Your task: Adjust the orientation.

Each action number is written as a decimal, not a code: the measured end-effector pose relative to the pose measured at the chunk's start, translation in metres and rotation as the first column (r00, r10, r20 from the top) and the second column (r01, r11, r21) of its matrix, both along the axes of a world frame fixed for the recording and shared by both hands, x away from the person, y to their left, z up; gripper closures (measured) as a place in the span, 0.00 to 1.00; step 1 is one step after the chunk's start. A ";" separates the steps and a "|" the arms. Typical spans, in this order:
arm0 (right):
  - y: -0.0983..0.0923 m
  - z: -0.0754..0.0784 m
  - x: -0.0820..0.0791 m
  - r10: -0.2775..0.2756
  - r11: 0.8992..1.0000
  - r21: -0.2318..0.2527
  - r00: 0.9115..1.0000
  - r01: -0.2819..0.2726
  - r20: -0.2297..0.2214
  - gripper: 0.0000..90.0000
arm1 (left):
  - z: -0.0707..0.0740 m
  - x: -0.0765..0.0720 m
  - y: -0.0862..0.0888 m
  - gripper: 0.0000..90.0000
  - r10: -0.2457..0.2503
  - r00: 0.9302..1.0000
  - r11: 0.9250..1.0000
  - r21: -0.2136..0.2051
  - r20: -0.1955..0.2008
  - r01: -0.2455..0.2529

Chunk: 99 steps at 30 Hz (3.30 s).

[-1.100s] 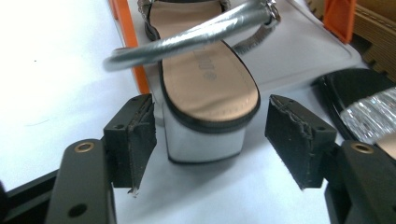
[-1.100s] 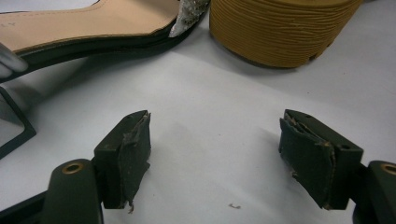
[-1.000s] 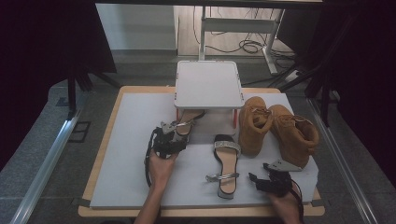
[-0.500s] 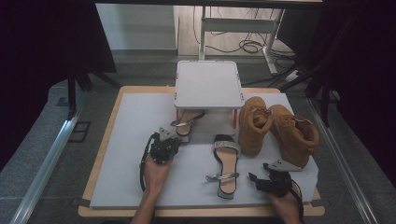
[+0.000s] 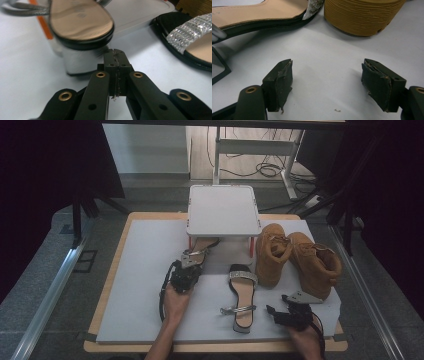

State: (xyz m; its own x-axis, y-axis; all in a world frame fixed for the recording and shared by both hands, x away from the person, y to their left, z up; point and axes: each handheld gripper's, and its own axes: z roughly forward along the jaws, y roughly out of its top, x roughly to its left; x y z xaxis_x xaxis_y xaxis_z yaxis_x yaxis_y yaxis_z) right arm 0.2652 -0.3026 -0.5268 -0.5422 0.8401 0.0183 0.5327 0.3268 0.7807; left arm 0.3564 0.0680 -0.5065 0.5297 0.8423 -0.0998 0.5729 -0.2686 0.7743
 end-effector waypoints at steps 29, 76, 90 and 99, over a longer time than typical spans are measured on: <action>0.000 0.000 0.000 -0.001 1.000 -0.001 1.000 0.001 0.000 0.28 | 0.005 0.000 0.007 1.00 0.029 0.999 1.000 0.010 0.031 -0.030; 0.000 0.000 0.000 0.000 1.000 0.003 1.000 0.000 -0.001 0.28 | 0.001 0.044 -0.019 1.00 0.045 0.999 0.999 0.001 0.027 -0.046; 0.000 0.000 0.000 0.000 1.000 0.003 1.000 0.000 -0.001 0.28 | 0.005 0.037 -0.019 0.88 0.031 0.999 1.000 0.006 0.024 -0.031; 0.000 0.000 0.000 0.000 1.000 0.002 1.000 0.000 0.000 0.28 | 0.006 0.030 -0.016 0.56 -0.035 0.999 0.999 0.001 0.006 0.035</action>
